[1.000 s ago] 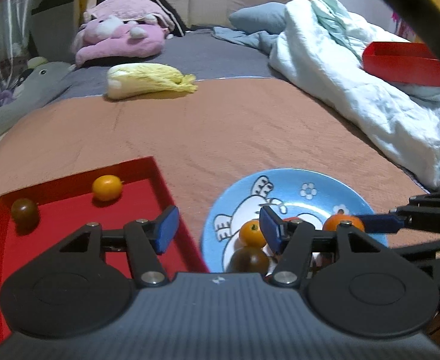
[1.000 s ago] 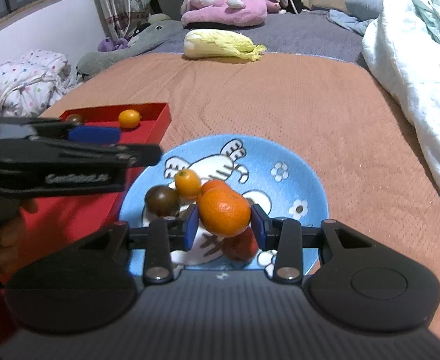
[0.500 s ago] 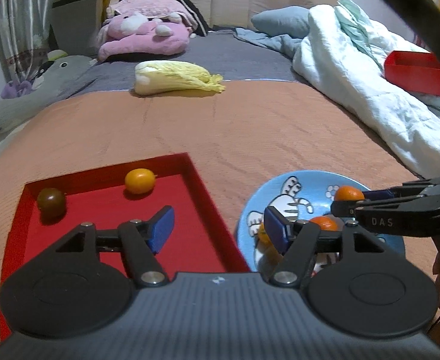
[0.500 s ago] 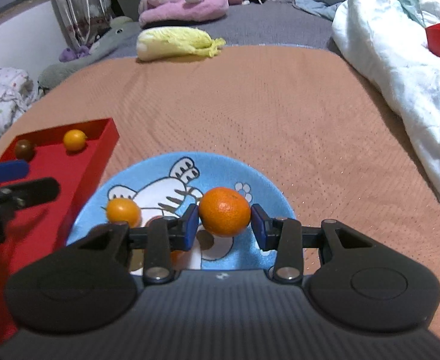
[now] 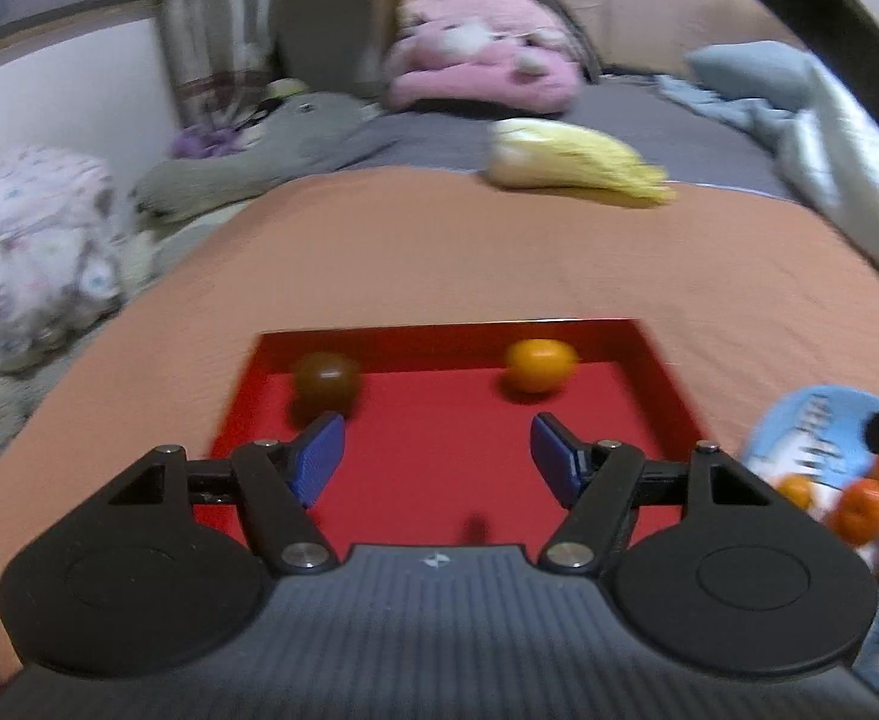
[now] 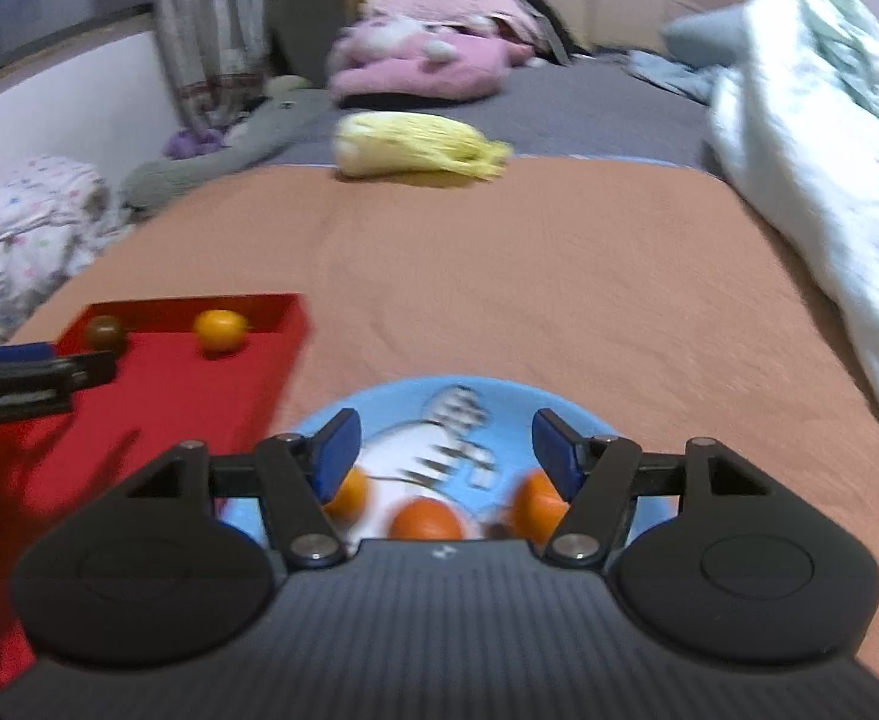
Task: Organize fruits
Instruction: 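Move both open tools back over the red tray, then grasp the dark brown tomato with the left tool while the right tool grasps a tangerine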
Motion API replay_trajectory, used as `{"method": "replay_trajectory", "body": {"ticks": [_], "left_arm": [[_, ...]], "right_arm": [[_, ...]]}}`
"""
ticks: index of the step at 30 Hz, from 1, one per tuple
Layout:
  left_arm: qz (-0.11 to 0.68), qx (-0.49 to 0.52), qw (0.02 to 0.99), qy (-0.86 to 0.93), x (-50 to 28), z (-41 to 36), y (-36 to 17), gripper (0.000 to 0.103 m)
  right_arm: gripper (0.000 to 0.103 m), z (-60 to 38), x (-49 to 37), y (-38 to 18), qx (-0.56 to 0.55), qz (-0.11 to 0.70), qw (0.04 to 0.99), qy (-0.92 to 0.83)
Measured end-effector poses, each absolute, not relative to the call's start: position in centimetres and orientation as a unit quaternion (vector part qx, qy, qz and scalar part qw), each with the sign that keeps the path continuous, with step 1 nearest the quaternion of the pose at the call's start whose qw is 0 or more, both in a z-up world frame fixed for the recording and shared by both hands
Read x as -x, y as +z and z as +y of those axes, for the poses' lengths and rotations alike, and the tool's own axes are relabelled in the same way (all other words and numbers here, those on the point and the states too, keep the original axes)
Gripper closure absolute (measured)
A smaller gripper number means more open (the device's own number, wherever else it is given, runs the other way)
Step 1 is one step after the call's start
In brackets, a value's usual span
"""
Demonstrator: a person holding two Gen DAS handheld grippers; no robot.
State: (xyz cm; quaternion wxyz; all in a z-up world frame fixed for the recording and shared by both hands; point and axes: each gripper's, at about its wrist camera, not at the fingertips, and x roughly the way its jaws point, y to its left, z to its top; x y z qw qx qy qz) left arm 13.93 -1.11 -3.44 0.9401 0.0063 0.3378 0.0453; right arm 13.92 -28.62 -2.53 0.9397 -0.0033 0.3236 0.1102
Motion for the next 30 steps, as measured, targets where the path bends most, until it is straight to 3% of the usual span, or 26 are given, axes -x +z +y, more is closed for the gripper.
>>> {"method": "replay_trajectory", "body": {"ticks": [11, 30], "left_arm": [[0.368, -0.005, 0.928, 0.059, -18.0, 2.4, -5.5, 0.031], [0.394, -0.010, 0.915, 0.081, -21.3, 3.2, -7.9, 0.038]], "right_arm": [[0.039, -19.6, -14.8, -1.2, 0.075, 0.316, 0.918, 0.229], [0.044, -15.0, -17.0, -2.3, 0.108, 0.342, 0.901, 0.245]]}}
